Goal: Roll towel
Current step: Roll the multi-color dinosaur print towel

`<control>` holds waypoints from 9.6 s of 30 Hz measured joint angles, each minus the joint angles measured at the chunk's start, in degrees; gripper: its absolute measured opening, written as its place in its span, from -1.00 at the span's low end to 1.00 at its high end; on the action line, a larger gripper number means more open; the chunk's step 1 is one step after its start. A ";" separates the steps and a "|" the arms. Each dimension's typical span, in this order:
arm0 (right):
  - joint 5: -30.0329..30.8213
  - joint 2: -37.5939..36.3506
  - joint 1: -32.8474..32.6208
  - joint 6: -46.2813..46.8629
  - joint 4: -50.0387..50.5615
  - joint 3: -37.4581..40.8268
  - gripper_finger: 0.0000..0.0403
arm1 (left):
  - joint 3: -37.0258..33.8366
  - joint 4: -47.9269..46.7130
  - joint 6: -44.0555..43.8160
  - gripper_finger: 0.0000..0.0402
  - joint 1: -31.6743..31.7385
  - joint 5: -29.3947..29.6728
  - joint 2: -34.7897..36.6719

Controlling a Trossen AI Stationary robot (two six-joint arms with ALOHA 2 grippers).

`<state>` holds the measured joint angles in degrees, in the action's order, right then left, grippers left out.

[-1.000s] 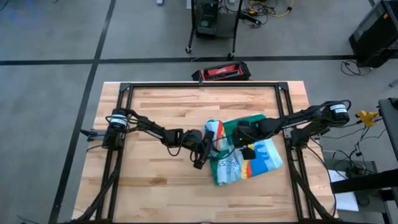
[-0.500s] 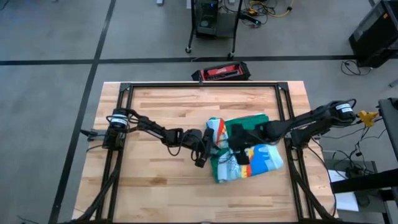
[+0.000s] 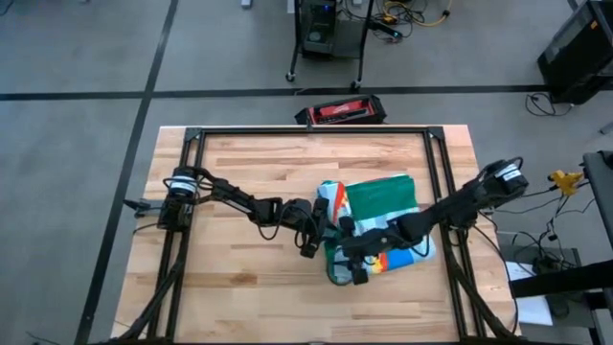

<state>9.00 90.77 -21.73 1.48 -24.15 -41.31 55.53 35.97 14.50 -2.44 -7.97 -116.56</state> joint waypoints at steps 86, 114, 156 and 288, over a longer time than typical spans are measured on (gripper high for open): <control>4.71 -35.20 3.57 23.00 44.64 18.13 -0.99 | 8.51 -8.09 -3.01 -0.41 15.48 3.93 -4.90; -1.94 3.52 2.67 9.84 24.05 -3.32 -0.99 | -21.20 -9.99 -1.70 -0.41 11.89 6.34 19.08; -13.26 -15.91 -9.40 39.33 59.11 7.36 -0.99 | -21.05 -8.28 -0.21 -0.41 11.82 7.50 17.99; -8.97 2.50 16.51 -0.88 36.60 -1.54 0.55 | -21.46 -10.82 -27.68 0.38 -18.86 32.55 22.47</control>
<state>0.03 93.27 -5.21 0.60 12.45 -42.85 34.07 25.15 -13.18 -21.30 24.58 -94.08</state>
